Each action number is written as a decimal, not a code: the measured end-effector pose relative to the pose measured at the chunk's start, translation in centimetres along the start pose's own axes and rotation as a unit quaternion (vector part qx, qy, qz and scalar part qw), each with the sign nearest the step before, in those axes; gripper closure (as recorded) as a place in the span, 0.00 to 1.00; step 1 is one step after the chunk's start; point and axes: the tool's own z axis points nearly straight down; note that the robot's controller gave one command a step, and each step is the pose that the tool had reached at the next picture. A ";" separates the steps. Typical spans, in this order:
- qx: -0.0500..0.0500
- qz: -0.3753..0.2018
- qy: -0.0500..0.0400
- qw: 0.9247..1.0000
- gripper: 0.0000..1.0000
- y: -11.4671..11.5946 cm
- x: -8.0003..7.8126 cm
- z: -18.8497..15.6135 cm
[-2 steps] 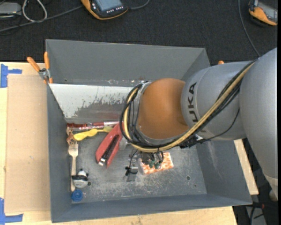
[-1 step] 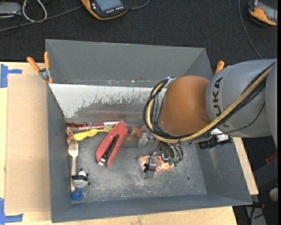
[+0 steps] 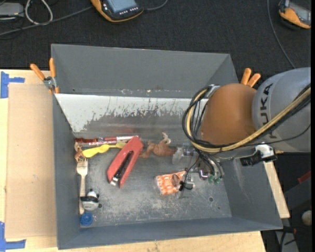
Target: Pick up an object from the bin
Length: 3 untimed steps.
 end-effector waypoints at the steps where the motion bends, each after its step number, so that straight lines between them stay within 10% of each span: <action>1: -0.001 0.040 0.000 0.999 0.00 -3.5 2.0 5.1; 2: -0.001 -0.076 -0.006 0.997 1.00 -4.5 0.5 6.6; 3: -0.002 -0.076 -0.006 0.997 1.00 -4.5 0.5 6.6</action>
Offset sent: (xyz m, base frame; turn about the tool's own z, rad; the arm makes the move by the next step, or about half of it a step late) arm -0.0114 -0.0448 -0.0662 -0.1552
